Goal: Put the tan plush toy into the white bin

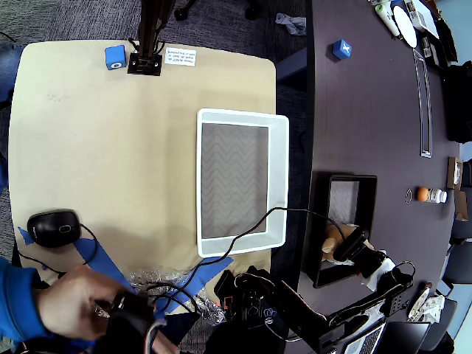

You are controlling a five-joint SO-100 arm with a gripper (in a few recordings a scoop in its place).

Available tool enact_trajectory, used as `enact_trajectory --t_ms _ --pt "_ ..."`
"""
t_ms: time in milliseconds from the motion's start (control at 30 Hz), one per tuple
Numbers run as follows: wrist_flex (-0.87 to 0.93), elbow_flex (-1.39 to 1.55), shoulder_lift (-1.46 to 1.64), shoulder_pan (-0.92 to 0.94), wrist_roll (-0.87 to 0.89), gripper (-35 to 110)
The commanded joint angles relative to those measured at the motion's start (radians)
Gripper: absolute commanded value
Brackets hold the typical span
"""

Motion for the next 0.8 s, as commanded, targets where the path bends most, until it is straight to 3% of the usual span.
enact_trajectory --t_ms 0,767 --pt "0.028 -0.026 0.031 0.018 0.002 0" --pt "0.078 -0.503 0.212 -0.067 -0.003 0"
